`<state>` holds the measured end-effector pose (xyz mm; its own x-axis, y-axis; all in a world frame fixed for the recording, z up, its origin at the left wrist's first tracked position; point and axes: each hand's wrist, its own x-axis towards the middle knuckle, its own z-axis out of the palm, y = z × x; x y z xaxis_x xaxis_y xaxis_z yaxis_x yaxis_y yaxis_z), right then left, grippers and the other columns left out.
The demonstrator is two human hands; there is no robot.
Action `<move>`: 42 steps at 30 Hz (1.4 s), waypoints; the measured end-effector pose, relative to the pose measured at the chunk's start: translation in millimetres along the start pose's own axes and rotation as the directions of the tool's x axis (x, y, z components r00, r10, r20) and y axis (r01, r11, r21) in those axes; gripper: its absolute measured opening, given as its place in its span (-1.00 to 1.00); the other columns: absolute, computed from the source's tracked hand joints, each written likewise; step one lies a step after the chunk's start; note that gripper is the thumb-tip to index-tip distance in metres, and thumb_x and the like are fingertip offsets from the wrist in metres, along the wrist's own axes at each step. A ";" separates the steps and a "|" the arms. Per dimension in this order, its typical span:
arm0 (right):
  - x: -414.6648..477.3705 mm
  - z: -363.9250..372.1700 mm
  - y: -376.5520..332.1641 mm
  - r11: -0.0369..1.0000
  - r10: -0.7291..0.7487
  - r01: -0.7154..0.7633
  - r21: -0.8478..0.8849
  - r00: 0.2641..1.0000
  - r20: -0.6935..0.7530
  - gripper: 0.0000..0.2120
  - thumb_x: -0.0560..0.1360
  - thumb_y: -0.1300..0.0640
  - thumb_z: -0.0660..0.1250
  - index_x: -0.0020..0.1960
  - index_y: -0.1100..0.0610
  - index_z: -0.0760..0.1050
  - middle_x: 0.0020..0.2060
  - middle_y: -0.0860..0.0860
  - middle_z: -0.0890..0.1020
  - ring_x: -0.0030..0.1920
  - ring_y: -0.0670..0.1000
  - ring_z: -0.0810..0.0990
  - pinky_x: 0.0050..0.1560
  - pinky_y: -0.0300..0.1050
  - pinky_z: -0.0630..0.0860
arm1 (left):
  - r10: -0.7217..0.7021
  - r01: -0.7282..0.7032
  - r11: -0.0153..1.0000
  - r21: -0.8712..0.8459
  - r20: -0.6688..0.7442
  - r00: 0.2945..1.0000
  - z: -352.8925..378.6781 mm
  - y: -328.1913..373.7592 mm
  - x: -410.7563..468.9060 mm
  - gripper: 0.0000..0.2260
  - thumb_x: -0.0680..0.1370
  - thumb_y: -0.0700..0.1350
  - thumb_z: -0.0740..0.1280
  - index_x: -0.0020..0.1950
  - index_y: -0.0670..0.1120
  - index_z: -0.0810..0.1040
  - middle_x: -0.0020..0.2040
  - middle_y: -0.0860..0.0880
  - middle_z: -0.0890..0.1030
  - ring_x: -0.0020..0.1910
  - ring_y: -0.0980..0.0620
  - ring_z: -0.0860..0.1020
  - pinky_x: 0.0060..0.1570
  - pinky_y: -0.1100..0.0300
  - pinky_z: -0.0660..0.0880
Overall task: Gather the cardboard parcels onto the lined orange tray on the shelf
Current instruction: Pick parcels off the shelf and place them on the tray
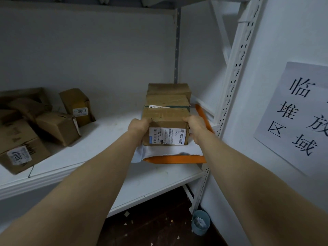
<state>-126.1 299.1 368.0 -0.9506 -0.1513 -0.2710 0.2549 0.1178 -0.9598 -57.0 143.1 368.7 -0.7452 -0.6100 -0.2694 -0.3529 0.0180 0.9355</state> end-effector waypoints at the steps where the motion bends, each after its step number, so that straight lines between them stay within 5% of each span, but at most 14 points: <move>1: -0.6 0.8 -0.9 0.999 0.001 -0.001 -0.033 1.000 -0.008 -0.88 0.59 0.16 0.22 0.11 0.14 0.44 -0.16 0.03 0.56 -0.24 -0.04 0.52 -0.34 -0.17 0.38 | -0.002 0.002 1.000 -0.007 0.000 1.000 0.2 0.1 0.1 -0.78 0.55 -0.06 0.28 0.06 -0.19 0.38 -0.16 -0.16 0.58 -0.06 -0.16 0.59 0.08 -0.03 0.58; 3: 1.8 2.0 -0.4 0.996 -0.023 0.020 -0.085 0.999 -0.035 -0.81 0.57 0.14 0.23 0.16 0.15 0.45 -0.06 0.06 0.59 -0.11 0.00 0.57 -0.28 -0.17 0.40 | -0.002 0.002 1.000 0.008 -0.005 1.000 0.9 0.7 0.0 -0.77 0.56 -0.06 0.27 0.09 -0.19 0.38 -0.11 -0.17 0.57 -0.08 -0.14 0.57 0.02 0.03 0.57; 6: 3.2 4.7 1.0 0.954 -0.206 0.165 -0.251 0.967 -0.148 -0.63 0.53 0.11 0.25 0.32 0.13 0.37 0.26 0.10 0.48 0.22 0.12 0.48 0.07 -0.09 0.39 | 0.011 -0.008 0.999 0.052 -0.040 0.999 -0.7 3.6 -0.5 -0.77 0.58 -0.02 0.24 0.08 -0.16 0.35 -0.11 -0.12 0.49 -0.12 -0.07 0.47 -0.08 0.11 0.46; 9: -1.8 13.2 -7.9 0.825 -0.467 0.335 -0.455 0.858 -0.214 -0.53 0.52 0.06 0.28 0.41 0.09 0.33 0.35 0.08 0.35 0.33 0.10 0.39 0.18 -0.11 0.34 | 0.030 -0.027 0.999 0.030 -0.091 0.995 -9.1 8.0 -2.1 -0.64 0.58 0.01 0.25 0.26 -0.20 0.39 0.11 -0.16 0.51 0.10 -0.14 0.49 0.09 0.04 0.45; 11: -6.1 24.7 -17.0 0.740 -0.577 0.425 -0.522 0.800 -0.166 -0.54 0.52 0.07 0.31 0.40 0.07 0.35 0.38 0.04 0.34 0.35 0.05 0.37 0.17 -0.19 0.33 | 0.036 -0.033 0.999 0.023 -0.117 0.992 -17.1 11.6 -4.5 -0.55 0.58 0.00 0.26 0.38 -0.21 0.35 0.16 -0.17 0.48 0.14 -0.16 0.47 0.10 0.05 0.42; 14: -14.7 49.7 -26.1 0.624 -0.667 0.551 -0.555 0.745 -0.011 -0.64 0.51 0.12 0.31 0.30 0.05 0.45 0.33 0.00 0.38 0.29 0.02 0.42 0.11 -0.21 0.38 | 0.048 -0.046 0.999 0.015 -0.145 0.988 -32.9 16.8 -10.9 -0.62 0.58 -0.03 0.27 0.32 -0.20 0.40 -0.04 -0.12 0.48 0.00 -0.12 0.43 0.00 0.11 0.38; 17: -27.9 83.9 -29.6 0.565 -0.648 0.640 -0.521 0.735 0.200 -0.75 0.50 0.18 0.27 0.16 0.07 0.55 0.23 0.00 0.49 0.19 0.03 0.50 0.04 -0.17 0.43 | 0.067 -0.061 0.998 0.032 -0.215 0.974 -55.4 15.6 -14.4 -0.59 0.57 -0.04 0.29 0.33 -0.26 0.40 0.16 -0.19 0.51 0.08 -0.16 0.48 0.08 0.09 0.41; 23: -53.5 157.7 -18.3 0.547 -0.472 0.683 -0.484 0.729 0.496 -0.72 0.51 0.18 0.27 0.20 0.07 0.57 0.16 0.01 0.62 0.17 0.04 0.56 0.18 -0.10 0.49 | 0.051 -0.031 0.997 0.066 -0.331 0.942 -115.8 0.0 -17.7 -0.68 0.58 -0.15 0.25 0.28 -0.28 0.41 -0.12 -0.14 0.42 -0.24 -0.05 0.40 -0.14 0.15 0.33; 28: -70.7 209.6 -12.0 0.578 -0.368 0.668 -0.470 0.726 0.580 -0.74 0.50 0.19 0.27 0.16 0.06 0.58 0.13 0.02 0.62 0.16 0.07 0.56 0.18 -0.04 0.51 | 0.094 -0.012 0.982 0.190 -0.430 0.898 -173.6 -14.9 -16.2 -0.72 0.56 -0.24 0.26 0.26 -0.26 0.48 0.18 -0.24 0.56 0.16 -0.22 0.54 0.12 0.11 0.50; 31: -80.3 242.4 -8.1 0.562 -0.343 0.684 -0.465 0.704 0.622 -0.75 0.50 0.19 0.28 0.15 0.06 0.58 0.14 0.02 0.61 0.16 0.07 0.55 0.17 -0.04 0.50 | 0.087 -0.008 0.985 0.172 -0.458 0.885 -208.7 -21.9 -12.7 -0.71 0.56 -0.26 0.22 0.24 -0.30 0.51 0.18 -0.27 0.58 0.16 -0.25 0.57 0.14 -0.08 0.55; 35: -89.6 281.8 -3.0 0.563 -0.290 0.679 -0.470 0.695 0.658 -0.74 0.49 0.20 0.28 0.15 0.04 0.58 0.16 0.00 0.60 0.17 0.05 0.54 0.17 -0.04 0.51 | 0.108 0.029 0.972 0.232 -0.555 0.825 -246.3 -34.5 -12.8 -0.76 0.58 -0.21 0.20 0.18 -0.27 0.52 0.09 -0.17 0.58 0.15 -0.20 0.55 0.17 0.04 0.49; 39: -93.1 313.0 -0.3 0.571 -0.251 0.670 -0.475 0.693 0.675 -0.67 0.50 0.24 0.28 0.25 0.08 0.53 0.24 0.03 0.55 0.21 0.07 0.52 0.20 -0.06 0.49 | 0.201 0.121 0.904 0.411 -0.655 0.728 -274.9 -43.4 -7.3 -0.72 0.59 -0.15 0.21 0.27 -0.18 0.50 0.27 -0.21 0.47 0.29 -0.21 0.40 0.28 0.01 0.35; 42: -100.1 338.3 2.2 0.574 -0.216 0.662 -0.481 0.689 0.691 -0.54 0.49 0.24 0.32 0.38 0.12 0.42 0.30 0.08 0.51 0.28 0.09 0.49 0.29 -0.04 0.45 | 0.022 0.251 0.920 0.301 -0.679 0.734 -300.2 -48.6 0.6 -0.61 0.57 -0.10 0.24 0.38 -0.16 0.34 0.36 -0.20 0.34 0.34 -0.20 0.30 0.30 -0.01 0.31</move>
<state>29.6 -17.5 368.1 -0.5881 -0.8082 -0.0300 -0.5686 0.4395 -0.6954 129.6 -96.0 391.7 -0.1703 -0.9852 -0.0217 -0.6825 0.1020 0.7237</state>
